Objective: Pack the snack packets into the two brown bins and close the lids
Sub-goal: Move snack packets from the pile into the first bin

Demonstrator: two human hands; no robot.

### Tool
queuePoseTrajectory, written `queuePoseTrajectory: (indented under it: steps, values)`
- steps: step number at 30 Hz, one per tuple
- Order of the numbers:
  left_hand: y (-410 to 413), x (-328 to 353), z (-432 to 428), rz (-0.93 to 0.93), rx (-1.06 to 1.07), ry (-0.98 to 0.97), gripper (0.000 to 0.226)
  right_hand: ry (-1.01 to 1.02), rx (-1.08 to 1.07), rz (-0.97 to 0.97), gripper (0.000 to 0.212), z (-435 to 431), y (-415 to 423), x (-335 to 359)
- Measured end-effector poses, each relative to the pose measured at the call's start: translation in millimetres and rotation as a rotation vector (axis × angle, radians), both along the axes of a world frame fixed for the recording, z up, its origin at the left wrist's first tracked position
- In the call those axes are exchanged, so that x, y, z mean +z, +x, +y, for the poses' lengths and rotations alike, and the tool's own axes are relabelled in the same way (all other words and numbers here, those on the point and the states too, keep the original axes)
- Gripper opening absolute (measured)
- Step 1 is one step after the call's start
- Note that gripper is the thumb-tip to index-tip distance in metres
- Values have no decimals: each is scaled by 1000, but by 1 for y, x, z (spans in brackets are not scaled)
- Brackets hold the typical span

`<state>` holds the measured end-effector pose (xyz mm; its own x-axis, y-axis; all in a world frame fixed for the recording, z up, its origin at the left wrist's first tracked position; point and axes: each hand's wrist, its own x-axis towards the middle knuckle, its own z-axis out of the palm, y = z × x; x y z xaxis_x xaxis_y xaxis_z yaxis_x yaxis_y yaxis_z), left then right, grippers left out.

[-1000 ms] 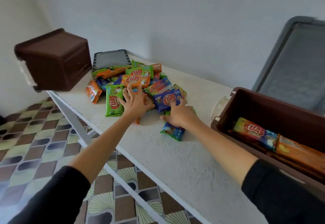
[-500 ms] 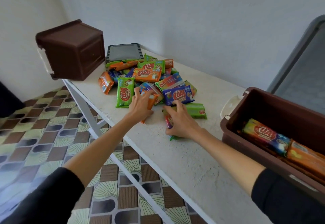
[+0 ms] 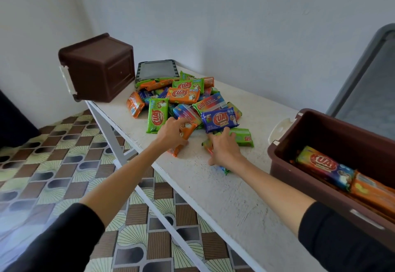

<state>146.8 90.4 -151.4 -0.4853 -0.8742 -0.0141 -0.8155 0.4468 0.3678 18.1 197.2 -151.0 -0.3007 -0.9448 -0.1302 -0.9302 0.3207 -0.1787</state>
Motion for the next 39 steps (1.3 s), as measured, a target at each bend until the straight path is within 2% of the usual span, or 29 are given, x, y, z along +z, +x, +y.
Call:
queuePoseTrajectory:
  steps: [7, 12, 15, 18, 24, 30, 35, 39]
  values:
    - [-5, 30, -8, 42, -59, 5, 68, -219, 24, -68, 79, -12, -19, 44]
    - [-24, 75, -14, 175, -126, -63, 74, -308, -52, -79, 71, -20, -53, 97]
    - [-40, 103, -11, 187, -211, -111, 71, -342, -101, -62, 73, -9, -84, 122]
    - [-67, 127, 1, 200, -386, -125, 69, -352, -167, -58, 72, 17, -115, 137]
    - [-144, 155, 48, 123, -745, -200, 69, -235, -281, -20, 72, 97, -158, 152]
    - [-215, 144, 109, -19, -1125, -140, 71, -74, -404, -8, 74, 172, -185, 141]
    - [-249, 118, 139, -129, -1290, -96, 70, 1, -455, -8, 74, 210, -198, 114]
    - [-263, 88, 154, -227, -1314, -183, 74, 38, -430, 38, 72, 225, -202, 90]
